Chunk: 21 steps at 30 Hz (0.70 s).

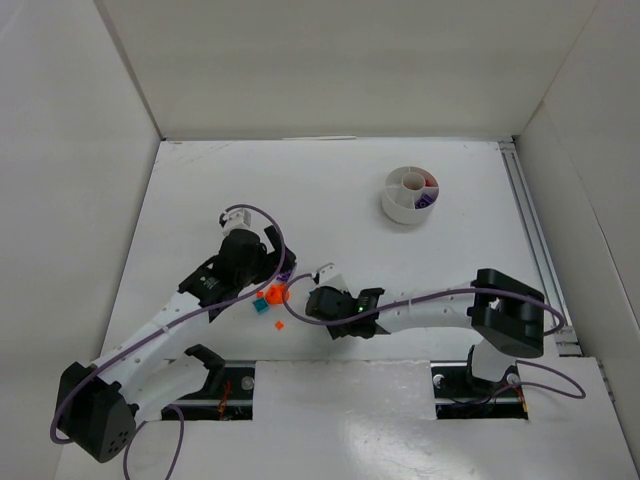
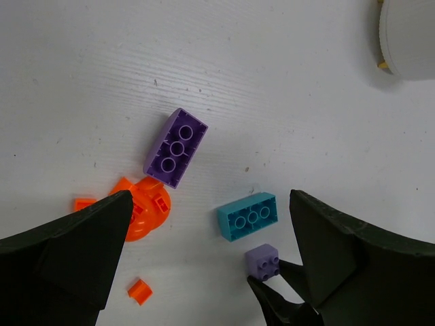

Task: Sort the legos into containers by color

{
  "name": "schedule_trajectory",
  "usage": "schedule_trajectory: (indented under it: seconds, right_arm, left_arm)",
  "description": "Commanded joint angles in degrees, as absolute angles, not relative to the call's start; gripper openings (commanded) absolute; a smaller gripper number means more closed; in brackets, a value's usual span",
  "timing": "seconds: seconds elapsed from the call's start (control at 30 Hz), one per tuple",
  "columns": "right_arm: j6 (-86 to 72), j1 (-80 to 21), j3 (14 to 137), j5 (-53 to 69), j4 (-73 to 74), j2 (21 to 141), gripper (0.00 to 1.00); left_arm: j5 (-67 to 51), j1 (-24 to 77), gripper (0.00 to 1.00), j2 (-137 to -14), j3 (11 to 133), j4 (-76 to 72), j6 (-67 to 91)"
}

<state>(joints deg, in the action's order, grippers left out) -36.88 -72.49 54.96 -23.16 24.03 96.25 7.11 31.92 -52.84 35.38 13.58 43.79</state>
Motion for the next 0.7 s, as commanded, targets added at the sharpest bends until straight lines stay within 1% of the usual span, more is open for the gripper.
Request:
schedule_trajectory:
  seconds: [0.0, 0.1, 0.13, 0.2, 0.23, 0.27, 0.3, 0.33, 0.37, 0.4, 0.43, 0.47, 0.5, 0.53, 0.57, 0.6, 0.67]
  right_arm:
    - [-36.13, -72.86, 55.99, -26.46, 24.7, 93.96, 0.23]
    - [-34.46, -72.86, 54.85, -30.31, 25.74, 89.41, 0.22]
    - [-33.32, -72.86, 54.23, -31.63, 26.27, 87.91, 0.23]
    - [-29.9, -70.76, 53.18, -34.44, 26.28, 84.31, 0.23]
    - [-27.71, -67.71, 53.17, -34.45, 26.28, 82.29, 0.23]
    - [-21.33, -65.67, 52.48, -34.45, 25.32, 78.44, 0.23]
    - [-18.22, -63.57, 52.47, -34.45, 25.31, 76.57, 0.23]
    - [-15.67, -59.02, 52.47, -34.45, 24.53, 74.81, 0.23]
    - [-9.03, -56.45, 52.47, -33.84, 23.56, 71.66, 0.23]
    - [-7.05, -53.82, 52.47, -33.84, 23.55, 70.24, 0.23]
    - [-5.73, -51.27, 52.47, -33.14, 23.55, 69.01, 0.23]
    - [-3.71, -45.32, 52.47, -32.18, 22.16, 67.78, 0.23]
    - [1.7, -41.96, 52.47, -30.17, 20.76, 66.02, 0.23]
    - [4.63, -38.53, 52.47, -24.75, 19.26, 65.48, 0.25]
    - [7.27, -32.23, 52.99, -22.0, 16.29, 65.48, 0.25]
    - [12.25, -29.47, 53.78, -19.45, 14.87, 65.48, 0.25]
    - [16.33, -24.63, 55.8, -13.31, 13.97, 67.66, 0.25]
  left_arm:
    - [6.86, 32.26, 0.99, -51.68, 35.33, 13.18, 44.03]
    - [4.4, 32.26, 0.99, -51.68, 35.33, 11.96, 41.93]
    - [3.18, 32.26, 0.99, -52.29, 35.33, 11.34, 41.31]
    - [-1.13, 32.26, 0.99, -52.82, 34.8, 8.62, 39.47]
    - [-2.1, 32.26, 0.99, -53.52, 34.8, 7.83, 38.85]
    - [-2.63, 32.26, 0.99, -53.53, 34.8, 7.82, 38.85]
    - [-2.64, 32.26, 0.99, -54.92, 34.8, 7.3, 38.15]
    - [-2.64, 32.26, 0.99, -55.45, 34.8, 7.29, 38.14]
    - [-2.64, 32.26, 0.99, -55.98, 34.8, 7.29, 38.14]
    - [-1.77, 32.26, 0.99, -57.12, 34.8, 7.29, 38.14]
    - [-1.15, 32.26, 0.99, -57.65, 34.8, 7.29, 38.14]
    - [-1.14, 32.26, 0.99, -58.18, 34.8, 7.29, 38.14]
    - [-0.62, 32.26, 0.99, -58.18, 35.41, 7.29, 37.62]
    - [-0.62, 32.26, 0.99, -59.14, 35.42, 7.29, 37.62]
    - [-0.62, 32.26, 0.99, -60.02, 35.94, 7.29, 37.62]
    - [-0.62, 32.26, 0.99, -60.03, 35.95, 7.29, 37.01]
    - [-1.14, 32.26, 0.99, -61.87, 35.95, 6.68, 36.48]
